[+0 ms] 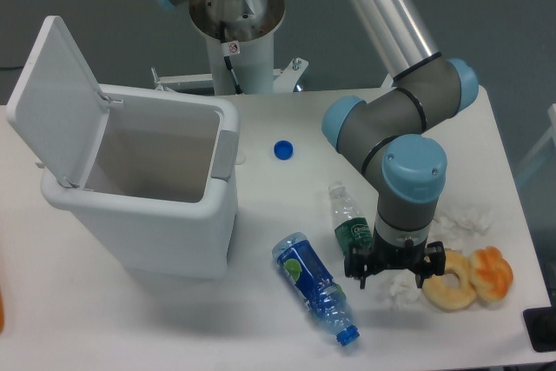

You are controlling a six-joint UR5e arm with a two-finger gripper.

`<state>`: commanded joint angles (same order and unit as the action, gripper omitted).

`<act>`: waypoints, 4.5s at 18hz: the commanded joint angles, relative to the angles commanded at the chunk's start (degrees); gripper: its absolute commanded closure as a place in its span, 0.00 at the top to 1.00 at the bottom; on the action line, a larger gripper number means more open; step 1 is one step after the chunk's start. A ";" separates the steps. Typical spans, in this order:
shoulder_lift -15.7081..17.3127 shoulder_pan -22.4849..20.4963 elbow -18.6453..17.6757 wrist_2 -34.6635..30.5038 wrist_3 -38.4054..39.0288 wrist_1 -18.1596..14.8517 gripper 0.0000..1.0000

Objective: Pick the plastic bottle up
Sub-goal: 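Move the gripper from the food scraps toward the blue-label bottle, then lower the gripper onto the blue-label bottle's cap end and close, then tilt the gripped bottle upward, raising its base off the table, then lift the blue-label bottle upright above the table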

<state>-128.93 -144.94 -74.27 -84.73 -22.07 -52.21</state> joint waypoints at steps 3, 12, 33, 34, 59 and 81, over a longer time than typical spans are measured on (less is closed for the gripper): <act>-0.97 0.62 1.06 -0.09 6.06 0.09 1.00; -2.99 2.73 1.24 -0.26 16.79 1.23 1.00; -6.95 4.49 2.20 -2.46 23.04 3.34 0.82; -6.95 4.49 2.20 -2.46 23.04 3.43 0.80; -4.76 4.67 2.20 -3.08 23.30 3.78 0.09; 9.48 0.28 -2.28 -11.95 -26.52 -8.59 0.10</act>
<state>-119.45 -144.66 -76.55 -96.68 -48.59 -60.80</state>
